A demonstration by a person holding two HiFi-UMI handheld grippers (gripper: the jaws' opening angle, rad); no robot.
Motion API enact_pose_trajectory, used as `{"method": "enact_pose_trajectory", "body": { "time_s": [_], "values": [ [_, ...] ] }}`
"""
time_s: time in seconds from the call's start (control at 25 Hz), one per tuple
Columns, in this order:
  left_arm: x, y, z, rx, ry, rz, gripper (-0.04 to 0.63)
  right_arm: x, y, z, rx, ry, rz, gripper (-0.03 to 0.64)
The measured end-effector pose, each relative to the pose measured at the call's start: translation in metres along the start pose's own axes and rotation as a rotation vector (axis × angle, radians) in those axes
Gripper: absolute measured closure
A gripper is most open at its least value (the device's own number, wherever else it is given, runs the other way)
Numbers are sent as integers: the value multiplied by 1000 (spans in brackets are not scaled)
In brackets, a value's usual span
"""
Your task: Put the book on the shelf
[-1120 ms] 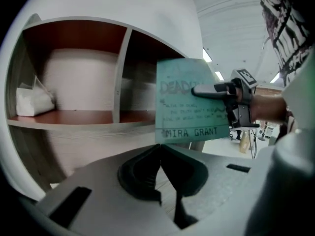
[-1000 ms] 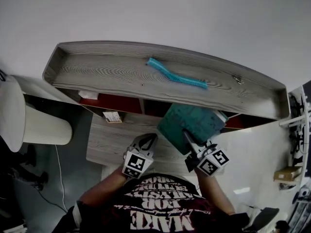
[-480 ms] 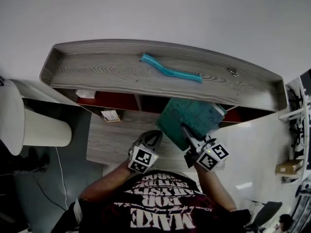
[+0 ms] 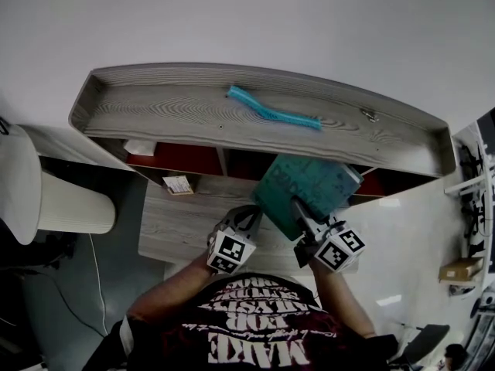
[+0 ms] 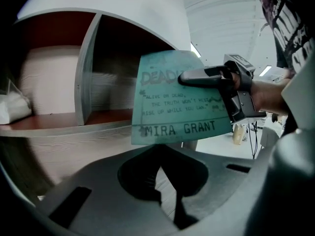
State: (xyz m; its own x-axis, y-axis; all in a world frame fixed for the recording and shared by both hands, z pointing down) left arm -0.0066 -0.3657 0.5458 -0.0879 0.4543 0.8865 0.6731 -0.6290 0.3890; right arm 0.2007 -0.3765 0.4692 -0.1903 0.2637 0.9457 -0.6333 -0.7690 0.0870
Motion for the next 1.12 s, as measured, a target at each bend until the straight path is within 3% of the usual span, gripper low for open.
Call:
{"method": "enact_pose_trajectory", "body": {
  "time_s": [0.52,0.8,0.96,1.12],
  "values": [
    [-26,-12,-14,-68,16,55,589,3,2,9,12,149,42,446],
    [-35,-10,-14,-70,34,59,589,0,-3,9,14,123,59,439],
    [-36,-10,-15,-65,25,62,589,1,-6,9,-26,87,-10,436],
    [-38,-12,-18,-78,-22,82,589,1,-10,9,-90,72,-66,391]
  ]
}}
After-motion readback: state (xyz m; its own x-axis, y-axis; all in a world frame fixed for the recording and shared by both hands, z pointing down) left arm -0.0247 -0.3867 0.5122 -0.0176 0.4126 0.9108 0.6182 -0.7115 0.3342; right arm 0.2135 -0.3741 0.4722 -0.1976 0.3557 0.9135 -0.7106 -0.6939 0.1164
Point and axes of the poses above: the fingertips, and each gripper's own axes: y forward along the fingers, z to its right, x out of its underside, the point moved 10 cm from there along -y, backward along the fingers, and after that the axes turned 13 degrees about -y, right-handed, at the moved point
